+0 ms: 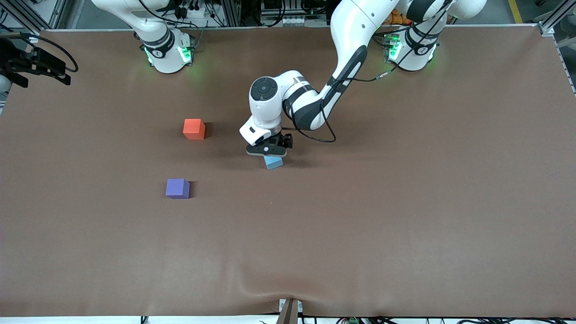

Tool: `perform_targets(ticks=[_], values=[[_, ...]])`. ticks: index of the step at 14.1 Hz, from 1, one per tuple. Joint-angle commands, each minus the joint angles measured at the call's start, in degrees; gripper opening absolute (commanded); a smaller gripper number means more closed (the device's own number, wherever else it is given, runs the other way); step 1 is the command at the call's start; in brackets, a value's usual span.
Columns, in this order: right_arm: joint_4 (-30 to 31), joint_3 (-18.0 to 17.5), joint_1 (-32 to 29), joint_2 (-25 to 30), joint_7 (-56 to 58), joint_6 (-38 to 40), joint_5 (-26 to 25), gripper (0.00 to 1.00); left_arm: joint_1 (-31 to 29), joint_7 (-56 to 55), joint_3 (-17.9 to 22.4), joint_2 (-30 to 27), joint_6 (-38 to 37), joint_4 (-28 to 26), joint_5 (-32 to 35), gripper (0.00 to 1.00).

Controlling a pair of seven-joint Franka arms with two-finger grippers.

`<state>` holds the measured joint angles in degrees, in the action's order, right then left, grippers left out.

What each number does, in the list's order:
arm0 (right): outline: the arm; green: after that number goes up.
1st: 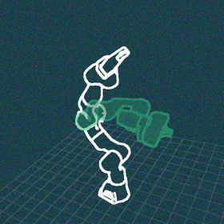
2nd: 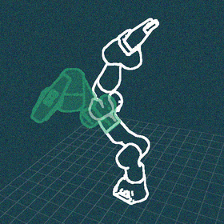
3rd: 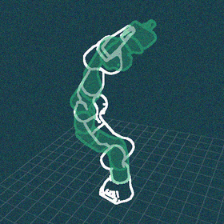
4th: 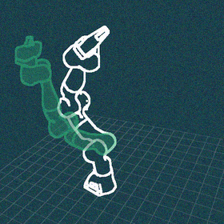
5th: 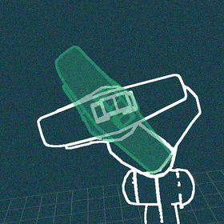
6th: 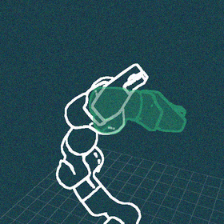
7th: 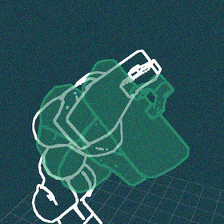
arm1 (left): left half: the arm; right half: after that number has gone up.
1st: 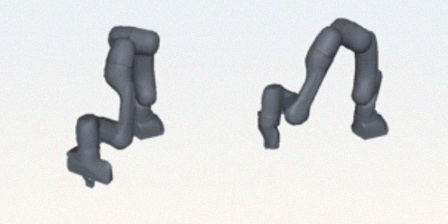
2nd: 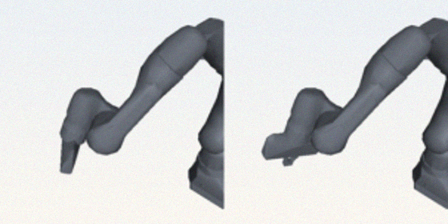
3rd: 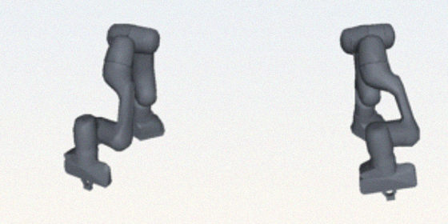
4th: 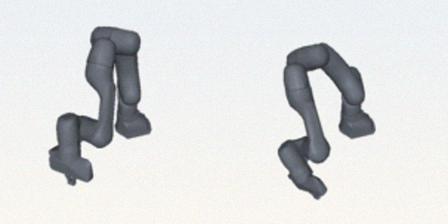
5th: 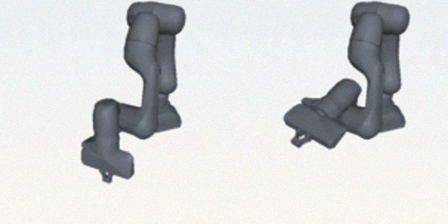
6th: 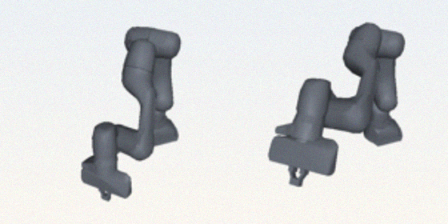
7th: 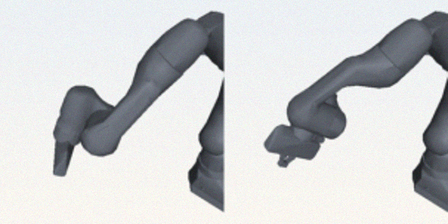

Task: Place blue block between orange and purple blocks
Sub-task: 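Carry the blue cube toward the table middle and lower it, then release the blue cube while the right gripper reaches toward it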

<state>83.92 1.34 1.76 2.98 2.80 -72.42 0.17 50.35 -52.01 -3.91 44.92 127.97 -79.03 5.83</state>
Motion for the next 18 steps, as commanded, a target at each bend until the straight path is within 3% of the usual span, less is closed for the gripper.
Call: perform_targets(ticks=[1,4,6,7,12,15,18], values=[[-1.3,-0.4,-0.3,-1.5,-0.5,0.8,-0.4,1.00,-1.6,-1.0,0.6,-6.2,-5.2,-0.2,1.6,1.00],[-1.1,-0.5,0.2,-3.1,-0.5,0.1,-0.3,1.00,-5.4,-0.7,0.6,-13.7,-10.4,-0.2,1.2,1.00],[-3.2,-0.7,1.5,-9.5,-0.5,0.8,-1.1,1.00,-10.6,-0.6,0.4,-18.4,-13.7,-0.2,0.8,1.00],[-3.8,-0.7,1.8,-9.6,-0.5,0.8,-1.1,1.00,-13.1,-0.1,0.2,-20.1,-15.4,-0.2,0.7,1.00],[-3.6,-1.1,4.0,-14.6,-0.4,0.7,0.3,1.00,-25.7,9.4,0.0,-24.5,-21.7,-0.2,-1.3,1.00],[-3.6,-1.9,8.6,-18.3,-1.0,-0.4,7.7,1.00,-34.8,20.2,0.0,-26.0,-26.2,-0.2,-2.4,1.00],[-3.4,-2.3,13.8,-22.7,-0.6,-7.3,14.6,1.00,-44.1,35.3,0.0,-27.5,-31.6,-0.4,-3.1,1.00]])
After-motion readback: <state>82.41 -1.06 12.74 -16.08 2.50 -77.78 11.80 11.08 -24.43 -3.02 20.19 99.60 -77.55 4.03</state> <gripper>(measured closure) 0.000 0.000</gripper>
